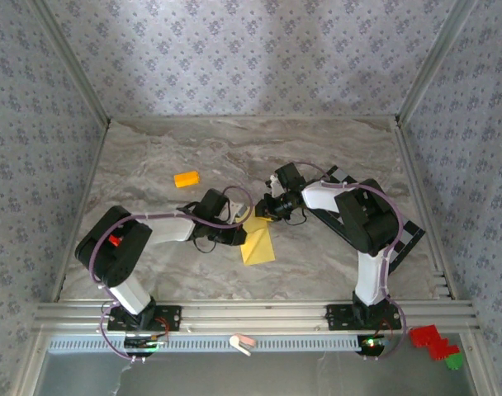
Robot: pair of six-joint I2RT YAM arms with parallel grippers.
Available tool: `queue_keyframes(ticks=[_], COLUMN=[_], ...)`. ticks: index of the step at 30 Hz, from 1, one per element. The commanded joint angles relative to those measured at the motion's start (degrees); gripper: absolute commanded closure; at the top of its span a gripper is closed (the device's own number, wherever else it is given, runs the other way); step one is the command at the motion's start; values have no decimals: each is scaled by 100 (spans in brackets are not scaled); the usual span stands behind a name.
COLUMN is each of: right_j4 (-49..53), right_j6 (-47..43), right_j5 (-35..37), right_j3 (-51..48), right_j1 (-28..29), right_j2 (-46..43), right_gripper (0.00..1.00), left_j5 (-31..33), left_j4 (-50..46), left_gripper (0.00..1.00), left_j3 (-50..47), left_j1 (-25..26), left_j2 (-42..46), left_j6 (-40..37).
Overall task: Fold a paper plane with a square sheet of paper (pick it up from the middle)
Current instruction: Fold the triangle a second time at the center of the table.
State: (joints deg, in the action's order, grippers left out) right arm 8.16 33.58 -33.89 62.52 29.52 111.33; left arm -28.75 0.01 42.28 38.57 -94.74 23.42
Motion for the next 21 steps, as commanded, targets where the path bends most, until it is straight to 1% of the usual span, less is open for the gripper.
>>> queue_keyframes(ticks=[1,13,21], right_j4=[332,328,357], right_j6=[-100,-104,-115], right_j5=[155,155,155], right_j3=[-12,-23,5], right_j1=[53,61,70], right_j2=[224,241,258], right_gripper=[79,79,79], left_j5=[-118,-122,-174], left_j4=[-90,-111,-185], left_gripper=[99,99,99], left_j3=[148,201,261], left_j1=[-55,-55,-51], left_j2=[-114,-271,-206], left_j6=[-119,-121,-127])
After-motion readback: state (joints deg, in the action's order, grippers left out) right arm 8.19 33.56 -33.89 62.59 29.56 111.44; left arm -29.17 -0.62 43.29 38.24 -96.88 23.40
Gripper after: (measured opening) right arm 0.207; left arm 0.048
